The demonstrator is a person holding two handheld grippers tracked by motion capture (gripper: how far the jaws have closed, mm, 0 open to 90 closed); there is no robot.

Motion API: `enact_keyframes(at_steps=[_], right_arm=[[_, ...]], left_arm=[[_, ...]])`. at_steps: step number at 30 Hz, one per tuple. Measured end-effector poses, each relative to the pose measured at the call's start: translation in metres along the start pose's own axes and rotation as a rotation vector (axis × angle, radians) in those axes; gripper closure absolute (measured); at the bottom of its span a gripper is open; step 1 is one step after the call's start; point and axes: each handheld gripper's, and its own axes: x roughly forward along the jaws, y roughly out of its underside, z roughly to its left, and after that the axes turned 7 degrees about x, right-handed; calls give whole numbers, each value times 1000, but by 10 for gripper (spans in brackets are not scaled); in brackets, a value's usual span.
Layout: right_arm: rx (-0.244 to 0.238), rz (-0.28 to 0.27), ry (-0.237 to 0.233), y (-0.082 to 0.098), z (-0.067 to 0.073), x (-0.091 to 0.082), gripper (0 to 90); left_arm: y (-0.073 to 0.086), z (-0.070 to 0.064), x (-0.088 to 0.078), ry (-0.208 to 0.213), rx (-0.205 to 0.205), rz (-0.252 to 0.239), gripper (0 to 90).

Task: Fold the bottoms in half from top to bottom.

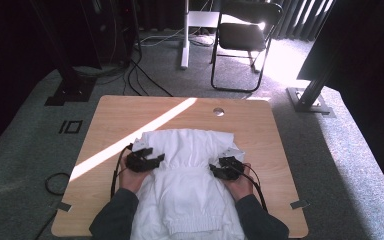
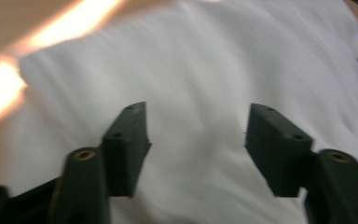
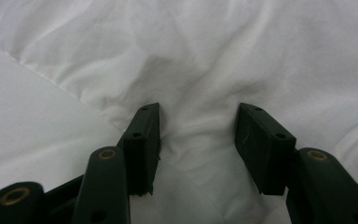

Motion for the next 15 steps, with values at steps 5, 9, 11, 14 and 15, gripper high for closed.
enact_keyframes(at_steps=[5,9,11,14,15], right_arm=[[0,-5,-3,0,0,0,491],[0,-7,-6,1,-1,0,491],[1,-7,-6,1,-1,0,491],[-1,-7,-7,1,-1,0,491],[0,-7,-7,1,-1,0,491]], left_arm=[[-19,38,29,-103,-72,77,236],[-12,54,53,-130,-114,159,190],[-8,57,59,-102,-127,168,183],[-5,58,62,-91,-115,175,176],[-4,58,63,-88,-116,179,176]])
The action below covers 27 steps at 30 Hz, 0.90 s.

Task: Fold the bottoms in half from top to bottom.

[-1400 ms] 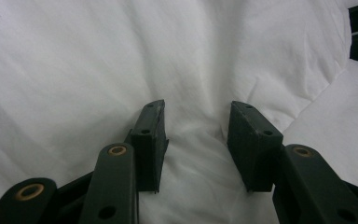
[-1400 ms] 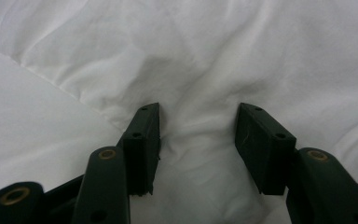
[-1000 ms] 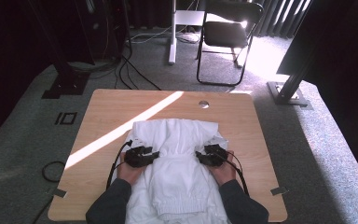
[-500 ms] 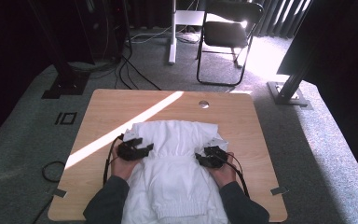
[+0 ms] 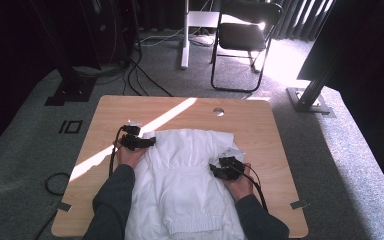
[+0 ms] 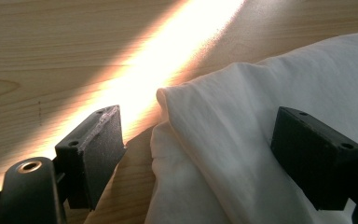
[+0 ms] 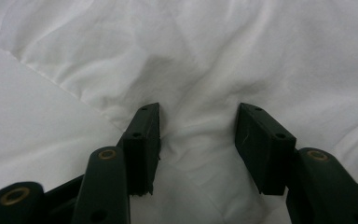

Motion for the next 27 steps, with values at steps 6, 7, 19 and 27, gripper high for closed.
enact_keyframes(at_steps=[6,7,19,27], right_arm=[[4,5,-4,-1,0,0,491],[18,14,-27,-4,-4,-2,494],[231,-79,54,-66,-81,-2,342],[283,41,53,-75,-95,42,351]], left_arm=[[3,0,-1,39,20,-7,330],[3,-1,-3,71,24,-1,417],[4,0,-2,137,20,4,744],[4,0,-2,143,17,0,743]])
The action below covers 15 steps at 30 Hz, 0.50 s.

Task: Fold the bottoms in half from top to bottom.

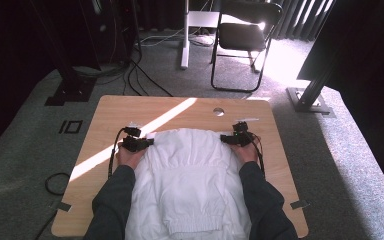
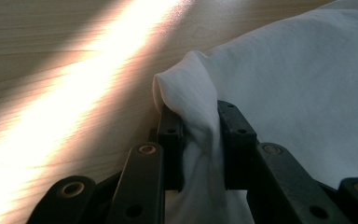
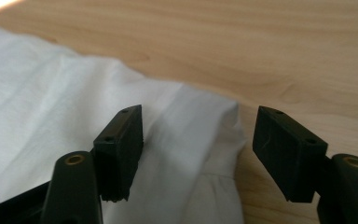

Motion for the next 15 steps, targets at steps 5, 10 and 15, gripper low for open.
enact_keyframes(at_steps=[5,10,15], right_arm=[[41,18,-53,3,0,6,574],[78,39,-117,1,-8,6,849],[34,-19,-110,-8,-7,-7,859]], left_arm=[[-1,0,0,0,-11,5,745],[-1,1,-1,9,-21,6,778],[-13,6,-13,4,-62,-53,792]])
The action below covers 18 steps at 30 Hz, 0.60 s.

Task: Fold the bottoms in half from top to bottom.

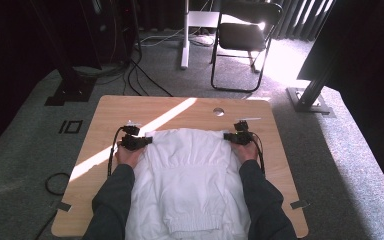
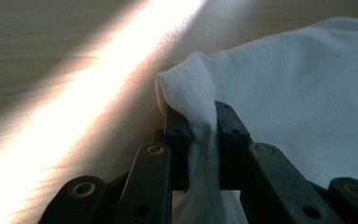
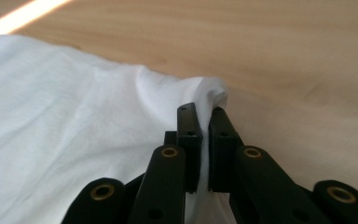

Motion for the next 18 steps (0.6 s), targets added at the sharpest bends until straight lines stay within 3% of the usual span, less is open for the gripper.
enact_keyframes(at_steps=[1,2,5,6,7,9,13,18], right_arm=[[-11,-16,0,-5,1,-5,859],[-37,-62,-5,-16,5,-16,860],[-63,-140,-2,-31,13,-34,860],[-76,-175,-1,-36,16,-41,859],[-97,-217,0,-42,20,-50,859],[-122,-260,-4,-47,23,-62,859],[-188,-282,-34,-43,29,-83,858],[-257,-302,-78,-14,34,-113,855]], left_arm=[[0,0,0,0,0,0,792],[-20,-3,-15,-1,19,-52,793],[-42,-7,-32,1,37,-132,793],[-42,-7,-32,1,37,-132,794],[-54,-10,-46,11,52,-199,793],[-61,-13,-58,19,71,-241,793],[-58,-22,-77,37,114,-273,793],[-35,-36,-104,87,151,-314,792]])
